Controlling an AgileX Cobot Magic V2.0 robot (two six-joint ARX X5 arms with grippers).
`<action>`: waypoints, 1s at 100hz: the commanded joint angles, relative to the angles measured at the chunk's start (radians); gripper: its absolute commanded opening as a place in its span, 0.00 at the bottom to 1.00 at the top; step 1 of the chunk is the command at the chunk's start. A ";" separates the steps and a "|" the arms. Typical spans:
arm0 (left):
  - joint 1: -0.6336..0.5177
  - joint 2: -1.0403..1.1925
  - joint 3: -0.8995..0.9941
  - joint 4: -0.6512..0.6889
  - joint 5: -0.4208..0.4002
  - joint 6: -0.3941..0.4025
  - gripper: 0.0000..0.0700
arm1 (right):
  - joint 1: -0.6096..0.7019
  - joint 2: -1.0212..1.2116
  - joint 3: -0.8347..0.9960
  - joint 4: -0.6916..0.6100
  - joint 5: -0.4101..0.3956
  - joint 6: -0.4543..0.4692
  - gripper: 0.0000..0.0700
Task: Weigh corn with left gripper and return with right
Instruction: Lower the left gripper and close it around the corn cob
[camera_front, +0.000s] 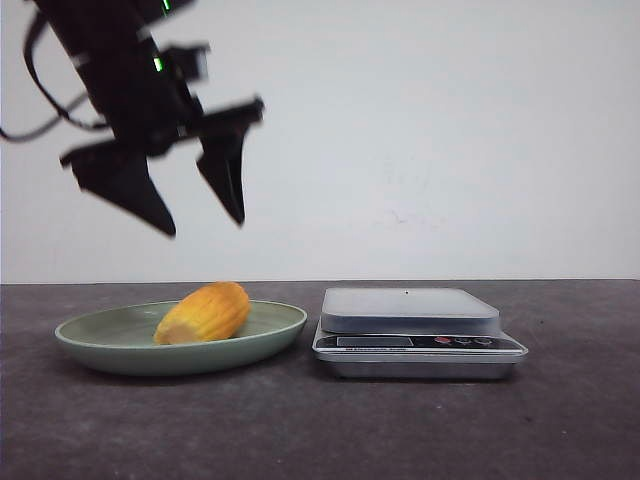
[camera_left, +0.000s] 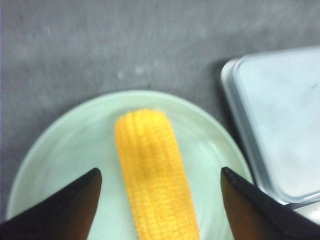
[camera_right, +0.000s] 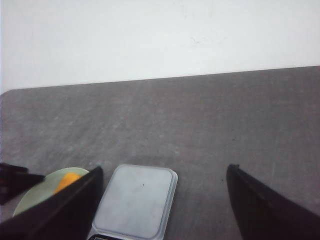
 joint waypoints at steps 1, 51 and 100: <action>-0.013 0.043 0.013 0.013 -0.003 -0.023 0.66 | 0.004 0.002 0.021 0.006 -0.003 -0.013 0.70; -0.067 0.142 0.013 -0.014 -0.045 -0.071 0.46 | 0.004 0.002 0.021 -0.008 0.001 -0.017 0.70; -0.069 0.143 0.013 -0.037 -0.052 -0.068 0.00 | 0.004 0.001 0.021 -0.022 0.005 -0.031 0.70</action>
